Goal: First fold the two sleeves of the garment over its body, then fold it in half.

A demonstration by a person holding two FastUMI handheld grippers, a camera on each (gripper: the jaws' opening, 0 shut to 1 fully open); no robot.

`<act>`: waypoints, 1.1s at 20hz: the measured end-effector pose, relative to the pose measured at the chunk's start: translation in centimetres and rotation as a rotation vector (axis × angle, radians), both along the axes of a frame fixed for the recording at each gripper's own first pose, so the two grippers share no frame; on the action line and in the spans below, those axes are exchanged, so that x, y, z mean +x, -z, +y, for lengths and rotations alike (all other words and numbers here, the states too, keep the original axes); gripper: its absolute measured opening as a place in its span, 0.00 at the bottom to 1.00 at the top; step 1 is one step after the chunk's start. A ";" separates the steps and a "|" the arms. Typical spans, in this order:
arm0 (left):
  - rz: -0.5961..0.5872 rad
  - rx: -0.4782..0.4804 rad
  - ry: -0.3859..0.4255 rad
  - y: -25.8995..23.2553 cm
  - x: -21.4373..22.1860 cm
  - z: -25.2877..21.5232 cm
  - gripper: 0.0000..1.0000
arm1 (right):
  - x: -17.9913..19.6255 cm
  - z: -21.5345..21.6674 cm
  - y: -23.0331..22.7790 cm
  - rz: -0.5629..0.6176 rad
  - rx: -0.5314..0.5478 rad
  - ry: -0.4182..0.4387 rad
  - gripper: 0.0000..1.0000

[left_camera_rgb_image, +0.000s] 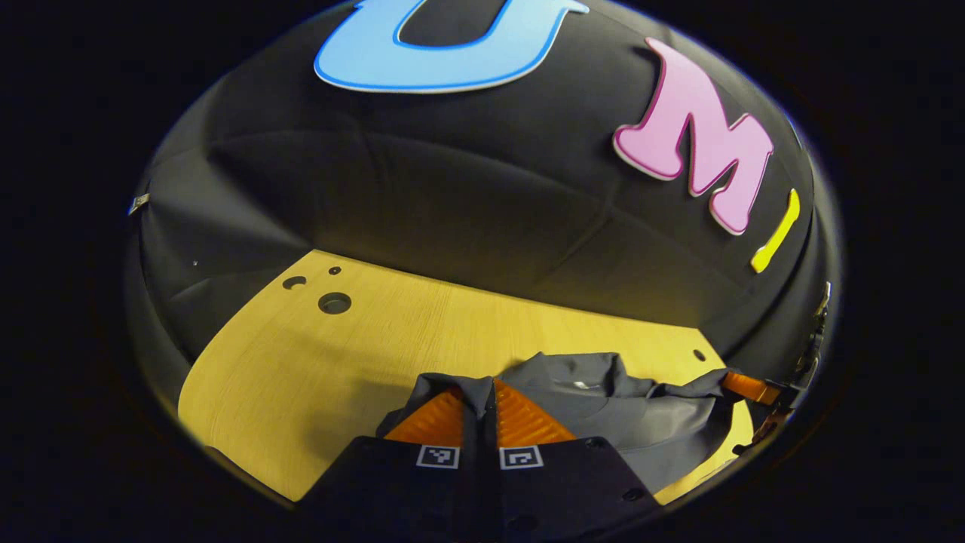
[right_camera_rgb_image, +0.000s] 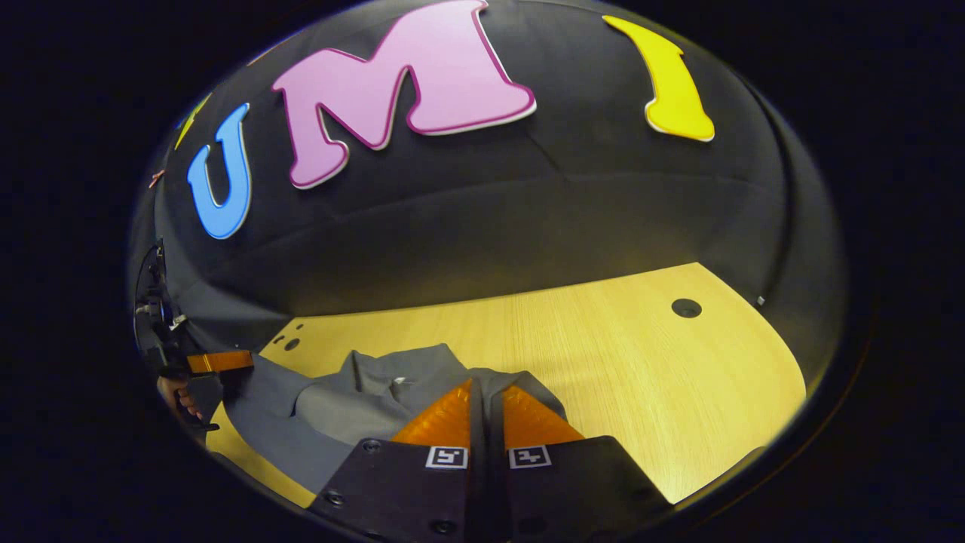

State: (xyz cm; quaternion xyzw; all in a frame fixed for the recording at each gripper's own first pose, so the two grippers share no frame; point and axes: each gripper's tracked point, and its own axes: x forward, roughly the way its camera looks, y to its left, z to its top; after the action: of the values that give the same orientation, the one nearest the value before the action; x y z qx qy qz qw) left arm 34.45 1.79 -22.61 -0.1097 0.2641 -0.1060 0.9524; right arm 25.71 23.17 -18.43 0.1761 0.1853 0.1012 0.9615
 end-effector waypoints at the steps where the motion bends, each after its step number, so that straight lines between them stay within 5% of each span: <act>1: 0.018 0.014 -0.001 1.3 0.7 -0.2 0.05 | 0.8 0.0 1.1 0.017 0.002 0.003 0.05; 7: 0.115 0.077 -0.025 7.3 2.6 -0.8 0.05 | 2.7 0.9 7.7 0.152 0.011 -0.019 0.06; 11: 0.156 0.111 -0.027 8.9 2.5 -0.9 0.12 | 3.3 0.5 9.3 0.207 0.043 -0.003 0.16; 12: 0.164 0.113 -0.019 8.8 2.3 -1.1 0.16 | 3.2 0.1 9.0 0.200 0.031 0.006 0.27; 15: 0.161 0.134 -0.010 8.2 1.9 -1.4 0.47 | 2.9 -1.4 7.7 0.163 -0.028 0.039 0.49; 17: 0.143 0.118 0.002 7.1 1.4 -1.9 0.61 | 2.3 -1.7 6.4 0.148 -0.037 0.053 0.78; 20: 0.085 0.123 0.011 5.0 -0.1 -1.5 0.98 | 1.1 -2.0 3.5 0.103 -0.040 0.058 0.83; 22: 0.050 0.117 0.013 3.5 -1.7 -1.4 0.96 | -0.4 -1.6 1.4 0.072 -0.047 0.039 0.83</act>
State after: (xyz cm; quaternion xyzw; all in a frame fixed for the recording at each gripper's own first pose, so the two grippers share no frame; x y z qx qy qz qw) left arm 32.77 0.41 -26.13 -0.0545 0.2942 -0.0938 0.9496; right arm 25.33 21.58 -19.86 0.1604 0.2185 0.0714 0.9599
